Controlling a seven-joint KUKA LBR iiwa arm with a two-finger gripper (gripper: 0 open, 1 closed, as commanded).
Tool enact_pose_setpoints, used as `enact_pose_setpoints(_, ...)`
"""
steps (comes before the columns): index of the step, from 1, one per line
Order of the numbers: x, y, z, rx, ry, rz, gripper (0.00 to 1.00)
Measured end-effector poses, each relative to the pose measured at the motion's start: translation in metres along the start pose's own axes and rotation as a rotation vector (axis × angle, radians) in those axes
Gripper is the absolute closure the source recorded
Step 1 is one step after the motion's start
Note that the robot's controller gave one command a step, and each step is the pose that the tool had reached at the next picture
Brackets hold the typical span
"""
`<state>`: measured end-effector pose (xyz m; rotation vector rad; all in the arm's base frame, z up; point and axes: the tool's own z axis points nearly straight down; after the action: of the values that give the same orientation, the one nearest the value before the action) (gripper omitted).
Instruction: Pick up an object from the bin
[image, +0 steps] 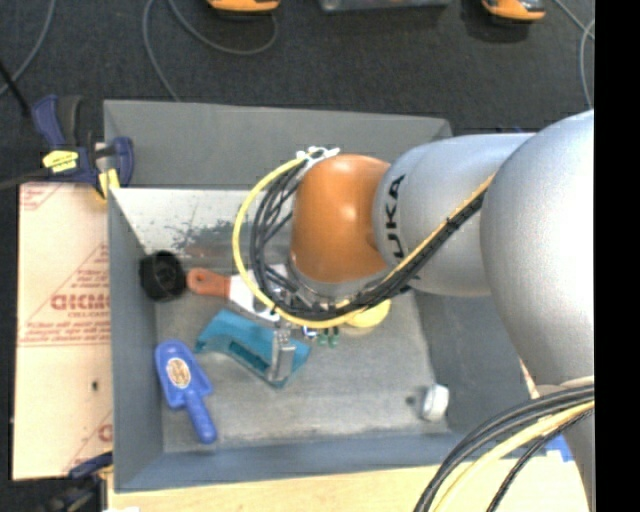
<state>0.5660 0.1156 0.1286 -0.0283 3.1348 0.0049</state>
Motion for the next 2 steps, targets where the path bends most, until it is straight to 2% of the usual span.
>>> enact_pose_setpoints(1, 0.015, 0.003, 0.034, 0.000, -0.006, 0.132, 0.00)
enact_pose_setpoints(2, 0.023, 0.010, 0.056, 0.002, -0.007, -0.315, 1.00)
